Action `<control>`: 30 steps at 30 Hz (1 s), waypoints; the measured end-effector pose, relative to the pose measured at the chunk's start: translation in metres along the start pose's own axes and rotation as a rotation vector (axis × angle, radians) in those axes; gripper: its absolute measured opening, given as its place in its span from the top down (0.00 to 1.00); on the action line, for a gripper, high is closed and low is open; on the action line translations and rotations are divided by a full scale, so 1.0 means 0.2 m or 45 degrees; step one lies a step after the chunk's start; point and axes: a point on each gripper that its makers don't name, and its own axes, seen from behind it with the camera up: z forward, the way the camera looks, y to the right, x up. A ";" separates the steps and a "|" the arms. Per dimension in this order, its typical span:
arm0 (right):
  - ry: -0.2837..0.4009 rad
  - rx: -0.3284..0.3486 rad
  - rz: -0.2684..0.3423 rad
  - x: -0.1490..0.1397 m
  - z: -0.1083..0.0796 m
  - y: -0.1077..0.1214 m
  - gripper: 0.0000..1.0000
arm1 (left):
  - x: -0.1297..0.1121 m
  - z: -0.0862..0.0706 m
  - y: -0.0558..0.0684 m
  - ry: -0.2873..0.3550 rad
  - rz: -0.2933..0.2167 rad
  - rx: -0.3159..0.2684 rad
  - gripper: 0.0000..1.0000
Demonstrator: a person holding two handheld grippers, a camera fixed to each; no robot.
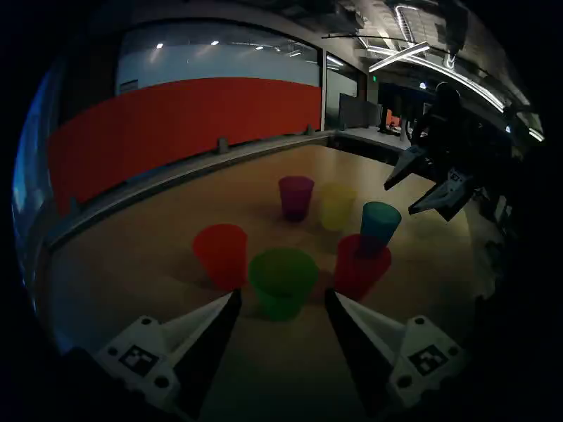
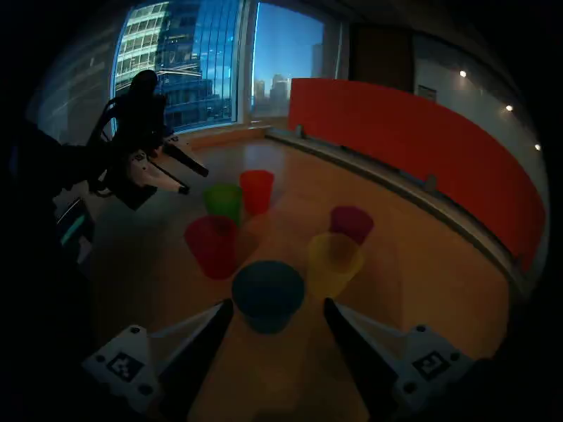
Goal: Pour water
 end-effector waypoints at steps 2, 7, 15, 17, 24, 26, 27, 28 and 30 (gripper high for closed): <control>-0.009 0.008 0.004 -0.02 0.01 -0.01 0.01 | -0.02 0.01 0.00 -0.017 0.007 -0.001 0.13; -0.028 0.022 0.016 -0.06 0.05 -0.03 0.00 | -0.07 0.04 0.01 -0.050 0.010 -0.019 0.13; -0.081 0.033 0.008 -0.13 0.12 -0.04 0.01 | -0.13 0.10 0.01 -0.083 -0.008 -0.035 0.13; -0.088 0.035 0.003 -0.14 0.13 -0.04 0.00 | -0.14 0.12 0.00 -0.091 -0.008 -0.034 0.13; -0.109 0.037 -0.013 -0.17 0.19 -0.05 0.01 | -0.16 0.18 0.00 -0.116 -0.008 -0.048 0.13; -0.115 0.037 -0.018 -0.17 0.20 -0.04 0.00 | -0.16 0.20 0.00 -0.121 -0.005 -0.054 0.13; -0.118 0.037 -0.020 -0.18 0.21 -0.04 0.00 | -0.17 0.21 0.00 -0.124 -0.003 -0.057 0.13; -0.120 0.037 -0.020 -0.18 0.22 -0.04 0.00 | -0.17 0.22 0.00 -0.126 -0.001 -0.060 0.13; -0.123 0.037 -0.020 -0.18 0.23 -0.04 0.00 | -0.16 0.23 0.00 -0.129 0.003 -0.064 0.13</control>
